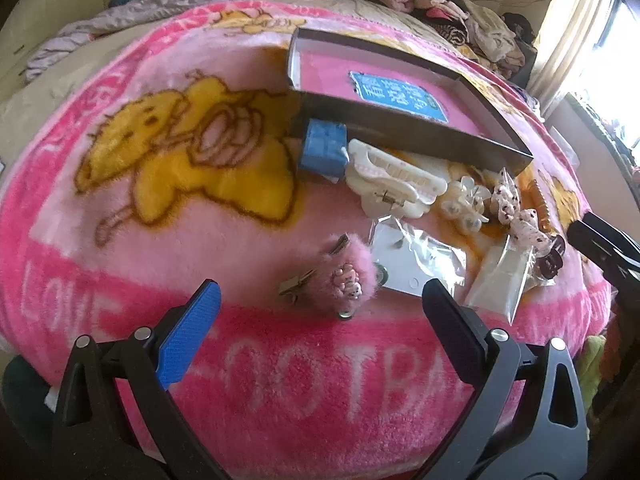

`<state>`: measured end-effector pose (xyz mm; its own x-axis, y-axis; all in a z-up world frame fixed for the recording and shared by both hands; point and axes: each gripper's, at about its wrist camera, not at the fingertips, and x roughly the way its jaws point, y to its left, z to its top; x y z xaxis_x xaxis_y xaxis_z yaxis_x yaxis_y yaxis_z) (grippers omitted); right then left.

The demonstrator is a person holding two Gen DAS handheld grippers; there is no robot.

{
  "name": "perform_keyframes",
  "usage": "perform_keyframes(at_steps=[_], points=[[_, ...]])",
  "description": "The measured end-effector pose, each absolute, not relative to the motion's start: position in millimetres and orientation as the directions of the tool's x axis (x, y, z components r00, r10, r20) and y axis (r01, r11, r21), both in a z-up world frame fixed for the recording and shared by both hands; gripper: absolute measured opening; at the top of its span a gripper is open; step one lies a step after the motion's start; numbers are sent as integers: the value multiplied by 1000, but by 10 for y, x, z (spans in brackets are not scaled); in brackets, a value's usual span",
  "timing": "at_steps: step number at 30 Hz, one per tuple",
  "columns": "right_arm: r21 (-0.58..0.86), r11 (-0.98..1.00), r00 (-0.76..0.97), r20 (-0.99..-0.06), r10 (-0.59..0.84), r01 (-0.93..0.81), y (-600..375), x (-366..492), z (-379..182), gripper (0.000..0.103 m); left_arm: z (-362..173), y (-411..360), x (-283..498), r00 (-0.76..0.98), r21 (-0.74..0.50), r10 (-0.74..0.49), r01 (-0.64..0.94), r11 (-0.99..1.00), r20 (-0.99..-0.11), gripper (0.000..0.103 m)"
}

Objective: Organize jewelry
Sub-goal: 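Grasp the sheer pink bow clip with the right tool while the left grasps the pink pom-pom clip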

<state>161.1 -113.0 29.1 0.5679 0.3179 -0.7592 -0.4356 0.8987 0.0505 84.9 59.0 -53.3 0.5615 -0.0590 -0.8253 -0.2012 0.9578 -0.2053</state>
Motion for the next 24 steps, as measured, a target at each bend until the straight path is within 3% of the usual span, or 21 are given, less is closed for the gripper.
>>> perform_keyframes(at_steps=[9,13,14,17,18,20,24], points=[[44,878,518,-793,321,-477,-1015,1908,81,99,-652,603,957,557,-204,-78,-168,965,-827,67],[19,868,494,-816,299,-495,-915,2046,-42,97,-626,664,961,573,-227,-100,-154,962,-813,45],[16,865,487,-821,297,-501,-894,2077,-73,89,-619,680,961,576,-231,-103,-154,961,-811,39],[26,857,457,-838,299,-514,-844,2150,-148,76,-595,729,954,586,-252,-124,-142,957,-801,33],[28,855,450,-841,300,-518,-831,2169,-179,73,-590,735,952,587,-255,-127,-140,957,-800,33],[41,849,431,-848,308,-527,-799,2194,-227,54,-565,770,943,593,-262,-132,-139,955,-794,30],[68,839,417,-844,336,-540,-767,2213,-266,35,-501,841,930,603,-262,-126,-143,954,-788,28]])
